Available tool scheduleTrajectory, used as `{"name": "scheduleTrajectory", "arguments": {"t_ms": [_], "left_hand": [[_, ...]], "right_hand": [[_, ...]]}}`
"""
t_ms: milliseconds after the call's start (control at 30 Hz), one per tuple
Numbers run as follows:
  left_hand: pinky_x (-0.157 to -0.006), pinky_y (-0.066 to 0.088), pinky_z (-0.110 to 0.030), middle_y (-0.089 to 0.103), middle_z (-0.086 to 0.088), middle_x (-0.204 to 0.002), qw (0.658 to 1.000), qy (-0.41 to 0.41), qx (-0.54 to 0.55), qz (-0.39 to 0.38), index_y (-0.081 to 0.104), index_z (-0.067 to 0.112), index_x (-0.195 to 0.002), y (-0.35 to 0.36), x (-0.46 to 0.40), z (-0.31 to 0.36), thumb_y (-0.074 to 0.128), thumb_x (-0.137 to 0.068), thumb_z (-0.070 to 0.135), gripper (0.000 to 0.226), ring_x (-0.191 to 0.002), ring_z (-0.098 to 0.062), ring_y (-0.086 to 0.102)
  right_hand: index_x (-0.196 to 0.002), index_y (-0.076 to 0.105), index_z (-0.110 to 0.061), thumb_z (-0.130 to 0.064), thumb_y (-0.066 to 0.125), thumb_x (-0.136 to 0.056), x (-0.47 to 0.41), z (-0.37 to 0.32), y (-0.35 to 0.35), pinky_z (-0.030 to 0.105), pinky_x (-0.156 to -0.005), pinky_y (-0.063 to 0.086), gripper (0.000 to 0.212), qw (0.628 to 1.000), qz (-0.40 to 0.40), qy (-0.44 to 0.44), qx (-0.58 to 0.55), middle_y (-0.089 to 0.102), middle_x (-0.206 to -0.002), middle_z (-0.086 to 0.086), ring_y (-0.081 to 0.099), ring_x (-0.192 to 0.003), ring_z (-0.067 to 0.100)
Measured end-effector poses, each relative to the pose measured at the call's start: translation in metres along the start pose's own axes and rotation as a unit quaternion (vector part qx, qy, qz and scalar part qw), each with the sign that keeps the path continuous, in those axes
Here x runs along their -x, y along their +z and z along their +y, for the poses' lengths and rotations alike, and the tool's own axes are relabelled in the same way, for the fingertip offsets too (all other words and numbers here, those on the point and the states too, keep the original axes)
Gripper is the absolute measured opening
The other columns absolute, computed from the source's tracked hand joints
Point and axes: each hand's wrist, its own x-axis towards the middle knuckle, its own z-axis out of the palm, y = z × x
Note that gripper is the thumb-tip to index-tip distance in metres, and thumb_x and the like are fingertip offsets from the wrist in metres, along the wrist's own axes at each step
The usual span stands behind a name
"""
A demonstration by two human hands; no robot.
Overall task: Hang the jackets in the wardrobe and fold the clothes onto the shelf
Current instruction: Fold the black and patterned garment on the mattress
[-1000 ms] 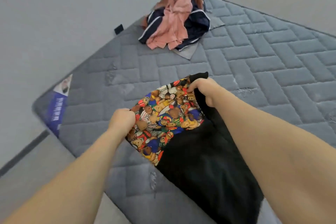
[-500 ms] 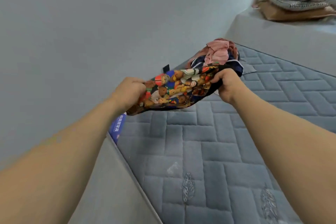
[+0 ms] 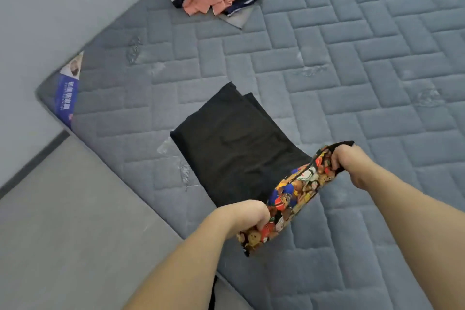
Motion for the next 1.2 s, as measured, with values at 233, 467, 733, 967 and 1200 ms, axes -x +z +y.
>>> {"name": "scheduleTrajectory", "arguments": {"t_ms": [233, 467, 733, 967, 1200], "left_hand": [[-0.049, 0.031, -0.023, 0.044, -0.001, -0.059, 0.993, -0.028, 0.012, 0.117, 0.045, 0.018, -0.055, -0.089, -0.001, 0.01, 0.054, -0.074, 0.01, 0.023, -0.05, -0.017, 0.037], [-0.07, 0.048, -0.034, 0.067, -0.018, -0.092, 0.914, -0.026, 0.16, 0.371, 0.059, 0.005, -0.078, -0.231, -0.055, -0.037, 0.047, -0.086, 0.006, 0.015, -0.091, -0.036, 0.065], [-0.099, 0.046, -0.047, 0.06, -0.003, -0.112, 0.943, 0.029, 0.102, 0.316, 0.046, 0.029, -0.116, -0.264, -0.149, -0.058, 0.051, -0.068, 0.064, 0.059, -0.109, -0.028, 0.056], [-0.091, 0.051, -0.045, 0.069, 0.002, -0.104, 0.936, 0.159, 0.067, 0.306, 0.06, 0.023, -0.11, -0.265, -0.169, -0.043, 0.055, -0.094, 0.042, 0.025, -0.096, -0.021, 0.064], [-0.084, 0.049, -0.046, 0.064, -0.003, -0.096, 0.937, 0.206, -0.043, 0.28, 0.054, 0.017, -0.096, -0.245, -0.17, -0.02, 0.04, -0.102, 0.045, 0.032, -0.093, -0.023, 0.061]], "right_hand": [[-0.069, 0.042, -0.008, 0.003, 0.052, -0.067, -0.012, -0.071, 0.031, 0.027, -0.059, 0.033, 0.016, 0.995, -0.064, 0.003, 0.082, 0.047, -0.082, 0.01, 0.046, -0.072, 0.024], [-0.115, 0.057, -0.018, -0.013, 0.065, -0.087, -0.067, -0.158, 0.142, 0.034, -0.069, 0.052, 0.029, 0.97, -0.163, -0.166, 0.062, 0.067, -0.097, 0.003, 0.066, -0.086, 0.022], [-0.123, 0.057, -0.028, -0.03, 0.064, -0.093, -0.153, -0.158, 0.221, 0.049, -0.092, 0.053, 0.031, 0.957, -0.22, -0.164, 0.098, 0.07, -0.11, 0.002, 0.067, -0.1, 0.026], [-0.124, 0.054, -0.03, -0.029, 0.068, -0.09, -0.161, -0.156, 0.218, 0.049, -0.084, 0.058, 0.037, 0.957, -0.251, -0.131, 0.06, 0.074, -0.104, 0.006, 0.073, -0.092, 0.028], [-0.122, 0.053, -0.034, -0.035, 0.063, -0.093, -0.147, -0.133, 0.174, 0.047, -0.086, 0.057, 0.03, 0.96, -0.181, -0.189, 0.104, 0.071, -0.107, 0.001, 0.07, -0.097, 0.025]]}}
